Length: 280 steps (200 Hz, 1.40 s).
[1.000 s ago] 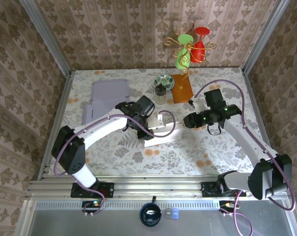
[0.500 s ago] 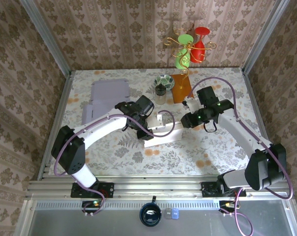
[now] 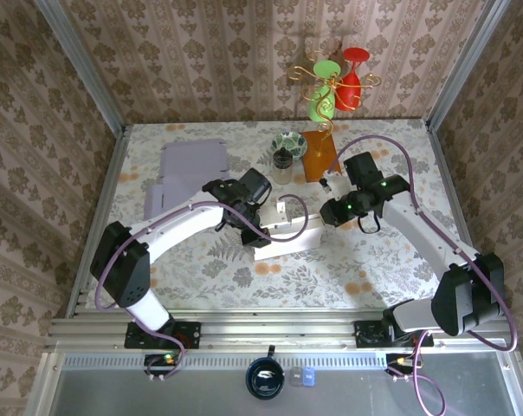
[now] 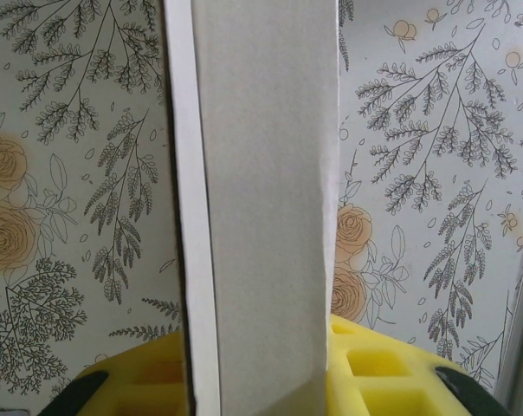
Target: Fold the paper box
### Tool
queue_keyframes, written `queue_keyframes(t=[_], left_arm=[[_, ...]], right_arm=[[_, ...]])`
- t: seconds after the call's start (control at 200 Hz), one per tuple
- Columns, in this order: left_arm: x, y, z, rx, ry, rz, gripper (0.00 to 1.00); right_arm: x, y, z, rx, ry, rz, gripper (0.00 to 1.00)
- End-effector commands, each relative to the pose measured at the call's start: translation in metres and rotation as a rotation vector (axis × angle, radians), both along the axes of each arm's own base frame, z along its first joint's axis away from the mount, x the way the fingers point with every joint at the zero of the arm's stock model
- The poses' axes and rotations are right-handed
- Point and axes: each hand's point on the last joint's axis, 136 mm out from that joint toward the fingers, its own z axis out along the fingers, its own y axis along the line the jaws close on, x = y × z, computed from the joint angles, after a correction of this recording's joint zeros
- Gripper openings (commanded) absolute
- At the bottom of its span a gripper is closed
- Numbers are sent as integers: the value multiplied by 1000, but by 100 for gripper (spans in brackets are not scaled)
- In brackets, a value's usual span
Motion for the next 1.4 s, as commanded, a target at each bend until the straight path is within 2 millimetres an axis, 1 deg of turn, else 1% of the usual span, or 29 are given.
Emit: queue_keyframes(t=[0.0,0.155,0.285,0.385,0.495,0.645,0.875,1.075,1.14,1.15,1.17,1.35,1.395], left_arm=[[-3,0,6,-16,16,-10,25],[0,-1,6,-20,20,7,24],[5,-2,6,-24,28,47,23],[12,-4,6,-33,37,89,22],[16,-6,8,-48,46,112,21],[18,-8,9,-57,52,117,21],[23,-7,12,-62,55,126,21],[25,-7,12,-63,55,131,21],[26,-7,11,-61,52,132,21],[25,-7,11,-60,53,132,21],[26,-6,10,-60,54,134,21],[34,-3,7,-55,51,174,21],[36,-2,8,-57,45,186,24]], right_arm=[[4,-5,4,-53,-25,-8,11],[6,-8,4,-103,-55,-28,0],[6,-9,6,-114,-77,-76,0],[2,-4,7,-86,-84,-115,0],[-2,0,2,-63,-92,-164,0],[-4,-2,-5,-37,-105,-237,0],[-7,-2,-10,-30,-108,-251,0],[-8,-4,-18,-34,-107,-267,0],[-13,-6,-24,-46,-102,-269,0],[-10,-4,-21,-36,-121,-270,0],[-9,-5,-21,-35,-131,-272,0],[-15,-9,-31,-43,-220,-269,0],[-17,-9,-32,-43,-253,-270,0]])
